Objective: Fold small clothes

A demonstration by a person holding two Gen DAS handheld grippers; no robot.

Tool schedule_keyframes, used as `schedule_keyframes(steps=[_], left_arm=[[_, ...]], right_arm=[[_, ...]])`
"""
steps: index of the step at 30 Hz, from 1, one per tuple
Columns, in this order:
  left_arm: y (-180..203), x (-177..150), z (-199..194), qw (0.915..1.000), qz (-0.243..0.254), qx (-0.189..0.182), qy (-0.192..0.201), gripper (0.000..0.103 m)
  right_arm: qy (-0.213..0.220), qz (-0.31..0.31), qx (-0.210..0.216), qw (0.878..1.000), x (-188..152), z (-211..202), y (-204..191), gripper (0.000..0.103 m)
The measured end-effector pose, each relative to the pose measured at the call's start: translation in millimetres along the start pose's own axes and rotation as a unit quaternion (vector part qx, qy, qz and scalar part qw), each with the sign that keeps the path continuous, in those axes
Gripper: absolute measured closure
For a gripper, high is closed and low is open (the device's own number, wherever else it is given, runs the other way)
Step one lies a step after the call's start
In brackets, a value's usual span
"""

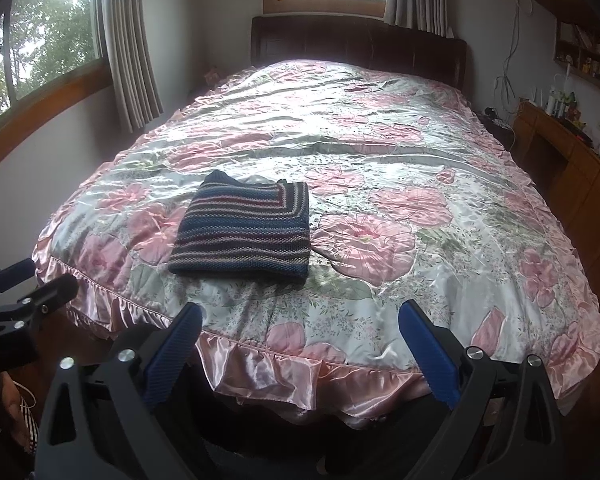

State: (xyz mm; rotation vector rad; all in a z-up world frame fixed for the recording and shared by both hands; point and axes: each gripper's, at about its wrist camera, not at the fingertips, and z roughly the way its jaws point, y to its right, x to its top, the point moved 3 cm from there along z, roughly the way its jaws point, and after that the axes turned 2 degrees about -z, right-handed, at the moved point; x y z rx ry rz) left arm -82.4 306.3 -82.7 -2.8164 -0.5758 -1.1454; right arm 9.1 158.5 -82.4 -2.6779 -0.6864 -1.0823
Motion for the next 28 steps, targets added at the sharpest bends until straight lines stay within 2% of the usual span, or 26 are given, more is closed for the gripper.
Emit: schedule_keyframes(steps=[28], left_arm=[[4.3,-0.7,0.3,0.9999,0.011,0.009,-0.001,0.003]], right_arm=[[0.002,0.003,0.006,1.000,-2.0,-0.1,2.7,0.004]])
